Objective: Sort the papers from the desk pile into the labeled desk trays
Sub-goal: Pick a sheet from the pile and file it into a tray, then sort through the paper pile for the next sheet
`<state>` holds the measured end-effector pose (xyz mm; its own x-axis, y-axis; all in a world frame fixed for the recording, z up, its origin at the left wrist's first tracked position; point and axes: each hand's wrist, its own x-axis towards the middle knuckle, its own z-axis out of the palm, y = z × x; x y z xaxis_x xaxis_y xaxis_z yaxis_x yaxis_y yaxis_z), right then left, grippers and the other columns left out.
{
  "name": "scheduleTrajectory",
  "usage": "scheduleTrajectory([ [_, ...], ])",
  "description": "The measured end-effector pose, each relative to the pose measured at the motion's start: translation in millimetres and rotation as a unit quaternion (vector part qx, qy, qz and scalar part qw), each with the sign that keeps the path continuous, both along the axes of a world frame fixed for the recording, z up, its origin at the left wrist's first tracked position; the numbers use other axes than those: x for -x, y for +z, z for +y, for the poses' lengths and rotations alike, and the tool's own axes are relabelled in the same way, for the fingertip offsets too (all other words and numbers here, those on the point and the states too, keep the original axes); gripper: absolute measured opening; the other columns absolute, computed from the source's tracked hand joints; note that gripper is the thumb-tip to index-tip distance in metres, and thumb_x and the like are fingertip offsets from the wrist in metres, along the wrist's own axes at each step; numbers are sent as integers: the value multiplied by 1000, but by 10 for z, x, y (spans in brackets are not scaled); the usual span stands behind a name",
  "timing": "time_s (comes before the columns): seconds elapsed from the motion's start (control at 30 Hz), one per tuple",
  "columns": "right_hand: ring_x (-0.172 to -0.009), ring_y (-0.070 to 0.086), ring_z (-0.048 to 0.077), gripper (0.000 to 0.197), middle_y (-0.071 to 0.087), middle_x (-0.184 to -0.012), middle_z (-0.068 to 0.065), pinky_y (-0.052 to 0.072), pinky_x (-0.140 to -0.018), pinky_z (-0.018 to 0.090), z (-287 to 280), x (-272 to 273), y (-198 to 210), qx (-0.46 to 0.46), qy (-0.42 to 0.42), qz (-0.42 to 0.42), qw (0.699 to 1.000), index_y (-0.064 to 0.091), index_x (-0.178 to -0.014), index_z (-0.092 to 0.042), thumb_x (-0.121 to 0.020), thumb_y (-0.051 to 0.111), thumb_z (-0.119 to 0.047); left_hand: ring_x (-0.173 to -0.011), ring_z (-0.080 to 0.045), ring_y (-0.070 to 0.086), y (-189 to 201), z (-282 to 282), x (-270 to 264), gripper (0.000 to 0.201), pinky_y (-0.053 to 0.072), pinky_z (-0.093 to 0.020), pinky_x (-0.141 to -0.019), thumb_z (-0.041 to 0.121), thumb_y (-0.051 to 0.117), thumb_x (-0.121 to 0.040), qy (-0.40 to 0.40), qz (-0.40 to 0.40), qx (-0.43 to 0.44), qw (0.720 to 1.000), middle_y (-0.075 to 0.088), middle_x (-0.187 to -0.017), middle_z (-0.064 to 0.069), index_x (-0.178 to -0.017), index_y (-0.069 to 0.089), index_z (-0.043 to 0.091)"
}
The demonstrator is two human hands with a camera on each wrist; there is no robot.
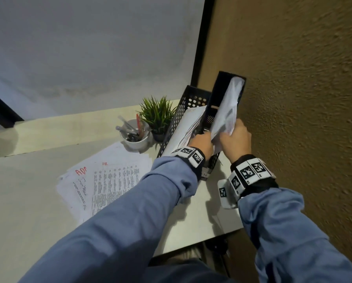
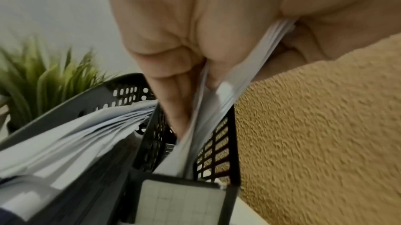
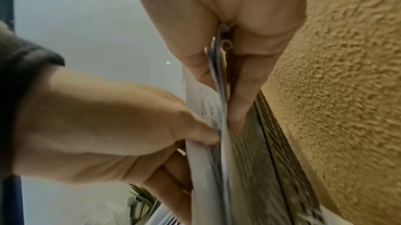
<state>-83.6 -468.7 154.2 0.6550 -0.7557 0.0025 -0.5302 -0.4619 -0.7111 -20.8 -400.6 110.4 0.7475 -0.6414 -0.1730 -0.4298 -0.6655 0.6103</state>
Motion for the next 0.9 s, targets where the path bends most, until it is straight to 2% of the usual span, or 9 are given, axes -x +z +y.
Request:
scheduleTrajectory([
  [0.13,-100,60,39,31,64,-106,24,48,-83,37,-13,12,10,12,-1,-18,1000,60,-105,-1,-76,50,-3,-105,-44,56,-80,-3,-42,46,44,-45,-86,3,40,-91,20,-13,-18,1000,58,-114,-29,-137,33,6],
  [0.23,-93,60,37,28,64,-101,19,48,-78,37,-21,-15,38,7,-1,-32,999,55,-106,-8,-78,50,-11,-109,-42,56,-157,43,-53,59,45,-44,-90,8,49,-88,9,26,-25,999,57,-120,-26,-142,26,9],
  [0.4,-103,59,38,33,63,-112,19,47,-84,38,-30,-4,-79,-18,-1,31,999,54,-113,-9,-84,56,-23,-105,-41,58,-207,84,-73,64,49,-45,-88,23,65,-82,2,39,-23,999,57,-118,-22,-135,32,9],
  [0.57,-108,60,26,43,64,-116,11,47,-93,34,-8,-54,110,-4,-41,-49,998,50,-127,-12,-85,52,-9,-106,-35,58,15,321,-21,62,49,-42,-91,31,64,-77,-18,33,55,998,59,-121,-15,-131,41,12],
  [0.67,-109,57,17,43,61,-119,6,47,-96,32,196,-101,284,61,-21,-162,985,50,-127,-12,-85,49,-5,-90,-20,64,77,709,14,41,54,-36,-85,33,58,-78,71,40,172,982,66,-109,-3,-116,59,19],
  [0.73,-99,57,15,37,60,-113,7,48,-87,27,454,-131,307,90,39,-226,969,55,-120,-11,-85,47,-3,-73,-14,61,-36,1084,-8,25,54,-29,-76,28,58,-81,149,53,207,965,66,-90,3,-102,64,19],
  [0.77,-94,58,15,32,62,-108,7,49,-83,26,609,-152,258,87,79,-235,965,57,-115,-11,-85,47,-3,-72,-14,60,-149,1291,-42,20,52,-28,-76,27,59,-81,186,58,194,962,65,-86,3,-99,65,19],
  [0.83,-85,59,14,25,64,-98,4,50,-76,22,946,-189,20,27,150,-190,970,62,-106,-12,-87,49,-3,-86,-20,63,-436,1744,-121,20,50,-29,-84,24,59,-81,262,70,131,954,67,-95,-1,-100,64,18],
  [0.9,-74,58,11,21,66,-91,5,44,-68,11,1239,-218,-370,-52,184,-104,976,65,-99,-10,-87,50,-2,-103,-27,60,-753,2191,-186,31,45,-30,-89,19,57,-84,336,96,47,936,63,-114,-9,-113,58,12],
])
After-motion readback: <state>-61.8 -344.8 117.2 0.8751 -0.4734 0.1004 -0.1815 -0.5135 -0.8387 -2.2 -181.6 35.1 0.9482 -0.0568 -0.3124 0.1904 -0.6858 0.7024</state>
